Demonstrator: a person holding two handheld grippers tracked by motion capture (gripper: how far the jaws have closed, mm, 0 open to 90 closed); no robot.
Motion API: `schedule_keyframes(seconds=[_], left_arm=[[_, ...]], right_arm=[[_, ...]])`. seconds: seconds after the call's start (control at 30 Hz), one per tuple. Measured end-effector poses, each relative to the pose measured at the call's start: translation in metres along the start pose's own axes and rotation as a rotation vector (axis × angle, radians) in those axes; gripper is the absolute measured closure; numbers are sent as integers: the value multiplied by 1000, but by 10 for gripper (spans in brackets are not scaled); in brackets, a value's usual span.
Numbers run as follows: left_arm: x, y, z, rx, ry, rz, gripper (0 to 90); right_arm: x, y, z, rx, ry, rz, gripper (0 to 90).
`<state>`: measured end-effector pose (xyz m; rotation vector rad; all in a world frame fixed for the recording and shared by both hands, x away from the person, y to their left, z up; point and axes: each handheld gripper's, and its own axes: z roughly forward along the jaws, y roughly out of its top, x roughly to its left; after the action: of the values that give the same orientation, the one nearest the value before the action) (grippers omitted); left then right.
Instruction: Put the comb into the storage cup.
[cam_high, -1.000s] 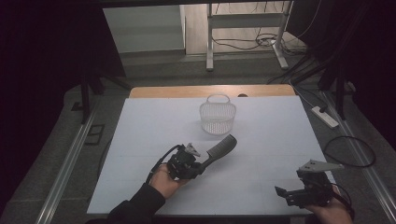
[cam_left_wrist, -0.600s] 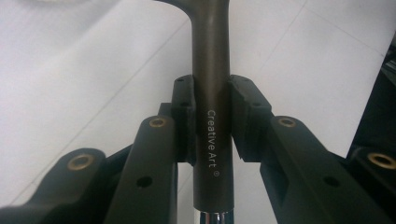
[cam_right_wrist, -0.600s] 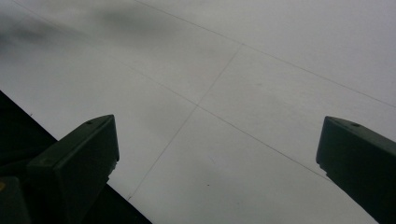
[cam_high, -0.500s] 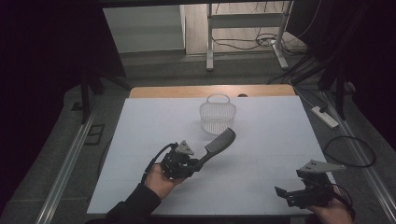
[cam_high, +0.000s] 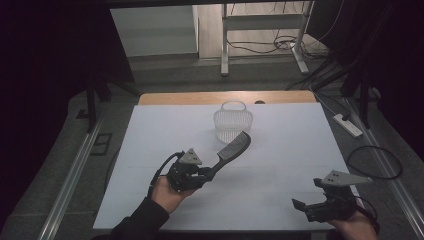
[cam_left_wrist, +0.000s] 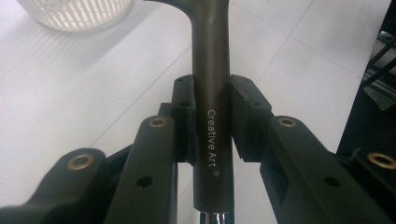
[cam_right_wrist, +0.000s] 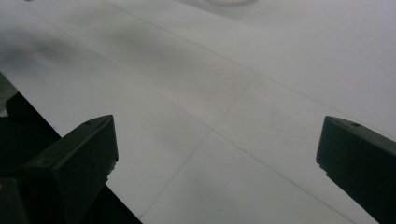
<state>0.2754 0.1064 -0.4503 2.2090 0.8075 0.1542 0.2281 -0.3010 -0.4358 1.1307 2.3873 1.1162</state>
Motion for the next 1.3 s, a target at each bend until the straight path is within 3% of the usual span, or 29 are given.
schedule_keyframes(seconds=[0.17,0.33,0.67,0.9,1.3], left_arm=[[0,-1,-5,-14,1,0,725],[1,-2,-12,-31,-5,-6,724],[2,-7,-20,-53,0,-25,725],[1,-12,-26,-63,3,-32,724],[1,-20,-34,-79,17,-42,724]], right_arm=[[1,6,0,-36,44,-1,0],[0,15,3,-79,122,46,0],[2,32,7,-106,155,66,0],[7,48,22,-98,217,87,0],[12,69,37,-91,243,102,0]])
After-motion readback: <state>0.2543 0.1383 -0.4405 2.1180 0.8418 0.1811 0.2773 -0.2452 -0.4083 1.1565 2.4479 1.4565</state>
